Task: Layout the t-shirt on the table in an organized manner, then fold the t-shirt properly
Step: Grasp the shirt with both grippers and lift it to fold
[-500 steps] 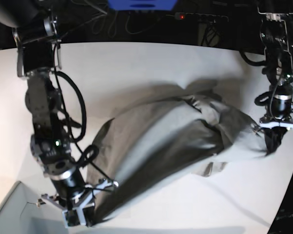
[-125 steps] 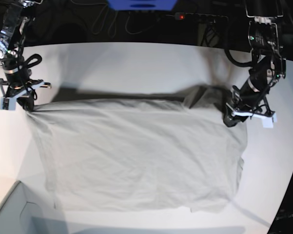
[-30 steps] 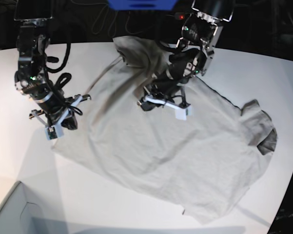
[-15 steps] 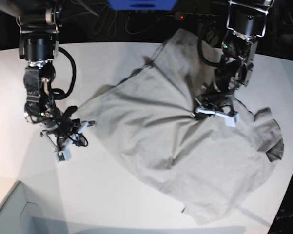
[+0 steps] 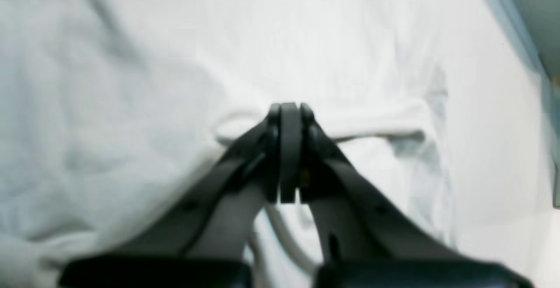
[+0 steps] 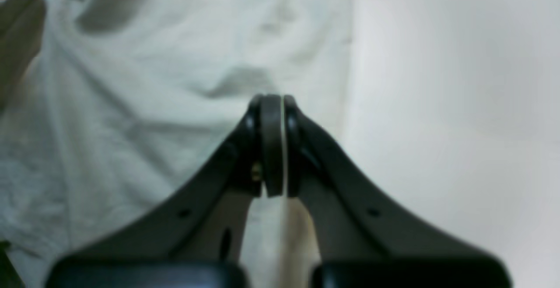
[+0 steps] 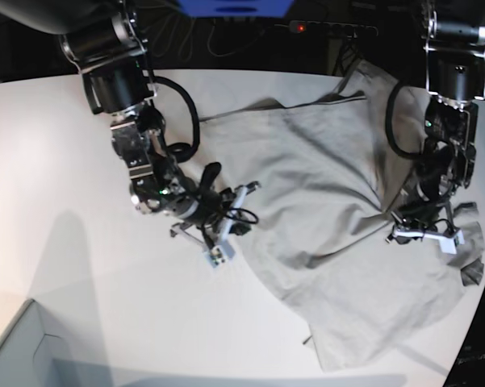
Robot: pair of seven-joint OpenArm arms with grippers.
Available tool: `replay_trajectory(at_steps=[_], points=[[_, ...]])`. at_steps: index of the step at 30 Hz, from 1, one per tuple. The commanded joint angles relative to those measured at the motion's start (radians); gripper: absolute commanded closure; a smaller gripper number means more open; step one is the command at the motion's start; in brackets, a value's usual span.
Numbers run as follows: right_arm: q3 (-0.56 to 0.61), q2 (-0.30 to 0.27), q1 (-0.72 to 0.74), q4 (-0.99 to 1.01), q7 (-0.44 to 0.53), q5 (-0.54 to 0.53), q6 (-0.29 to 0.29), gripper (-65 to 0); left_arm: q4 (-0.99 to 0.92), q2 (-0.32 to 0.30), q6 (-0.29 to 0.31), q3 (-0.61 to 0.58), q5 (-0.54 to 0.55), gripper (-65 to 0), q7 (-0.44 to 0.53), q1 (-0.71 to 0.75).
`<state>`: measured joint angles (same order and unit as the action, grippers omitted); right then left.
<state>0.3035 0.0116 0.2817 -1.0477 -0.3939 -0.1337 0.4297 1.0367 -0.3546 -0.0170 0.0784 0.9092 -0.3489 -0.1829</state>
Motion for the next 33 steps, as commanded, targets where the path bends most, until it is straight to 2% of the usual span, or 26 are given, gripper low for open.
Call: replay_trajectory(at_steps=[1, 5, 8, 13, 18, 22, 26, 33], points=[[0.027, 0.026, 0.021, -0.01, 0.045, -0.014, 0.005, 0.0, 0.021, -0.011, 0.005, 0.004, 0.006, 0.0, 0.004, -0.013], [0.049, 0.069, 0.064, 0.088, 0.102, -0.013, 0.005, 0.0, 0.057, -0.011, 0.005, 0.005, 0.014, 0.0, 0.001, 0.0], [0.049, 0.07, 0.113, 0.202, 0.141, -0.013, 0.005, 0.0, 0.17, -0.011, 0.005, 0.005, 0.014, 0.0, 0.001, 0.095], [0.047, 0.032, 0.166, 0.32, 0.223, -0.013, 0.004, 0.0, 0.382, -0.002, 0.004, -0.001, 0.008, 0.0, 0.001, 0.308], [0.047, 0.011, 0.176, 0.355, 0.258, -0.013, 0.004, 0.0, 0.36, 0.027, 0.005, -0.001, 0.003, 0.0, 0.007, 0.412], [0.047, 0.003, 0.162, 0.356, 0.257, -0.013, 0.004, 0.0, 0.258, 0.025, 0.007, 0.005, -0.054, 0.0, 0.012, 0.411], [0.05, -0.02, 0.133, 0.356, 0.258, -0.013, 0.004, 0.0, 0.178, 0.025, 0.007, 0.007, -0.121, 0.0, 0.012, 0.339], [0.052, -0.123, 0.049, 0.349, 0.258, -0.013, 0.004, 0.0, 0.011, 0.025, 0.01, 0.007, -0.144, 0.0, 0.012, 0.159]])
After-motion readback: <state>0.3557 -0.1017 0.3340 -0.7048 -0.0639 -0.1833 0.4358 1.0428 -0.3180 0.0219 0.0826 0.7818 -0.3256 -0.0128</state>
